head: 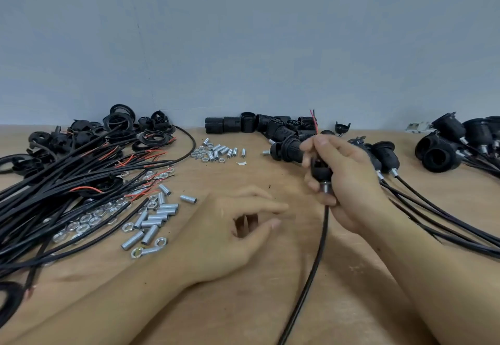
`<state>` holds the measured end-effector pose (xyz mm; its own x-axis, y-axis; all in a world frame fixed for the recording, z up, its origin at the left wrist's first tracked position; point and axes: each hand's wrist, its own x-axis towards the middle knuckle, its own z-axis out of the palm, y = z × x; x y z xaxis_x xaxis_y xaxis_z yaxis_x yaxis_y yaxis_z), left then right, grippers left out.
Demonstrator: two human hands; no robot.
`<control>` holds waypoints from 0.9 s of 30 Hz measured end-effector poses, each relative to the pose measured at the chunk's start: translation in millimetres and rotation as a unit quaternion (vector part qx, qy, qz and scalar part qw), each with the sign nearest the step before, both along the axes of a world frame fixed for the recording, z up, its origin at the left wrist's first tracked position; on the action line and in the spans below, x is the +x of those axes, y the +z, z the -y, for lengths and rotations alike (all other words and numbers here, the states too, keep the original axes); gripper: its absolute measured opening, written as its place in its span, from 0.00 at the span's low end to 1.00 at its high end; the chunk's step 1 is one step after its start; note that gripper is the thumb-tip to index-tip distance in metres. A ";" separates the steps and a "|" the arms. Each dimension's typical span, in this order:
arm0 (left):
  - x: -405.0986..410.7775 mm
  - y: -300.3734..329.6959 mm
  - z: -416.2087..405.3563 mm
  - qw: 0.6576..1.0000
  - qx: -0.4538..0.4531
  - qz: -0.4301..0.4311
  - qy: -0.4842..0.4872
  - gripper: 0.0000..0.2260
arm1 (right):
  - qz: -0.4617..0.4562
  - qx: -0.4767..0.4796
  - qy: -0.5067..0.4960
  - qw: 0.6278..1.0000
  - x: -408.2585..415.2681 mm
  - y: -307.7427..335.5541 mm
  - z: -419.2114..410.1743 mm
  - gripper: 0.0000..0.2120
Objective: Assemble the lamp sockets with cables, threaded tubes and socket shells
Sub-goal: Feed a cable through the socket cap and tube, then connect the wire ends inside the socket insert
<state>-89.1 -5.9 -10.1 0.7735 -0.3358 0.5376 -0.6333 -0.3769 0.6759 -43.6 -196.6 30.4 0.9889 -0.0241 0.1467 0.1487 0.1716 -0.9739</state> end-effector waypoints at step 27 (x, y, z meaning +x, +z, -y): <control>211.8 59.7 -45.1 0.880 0.380 -0.072 0.275 0.24 | -0.004 -0.096 0.148 0.984 28.3 -35.2 -14.9 0.03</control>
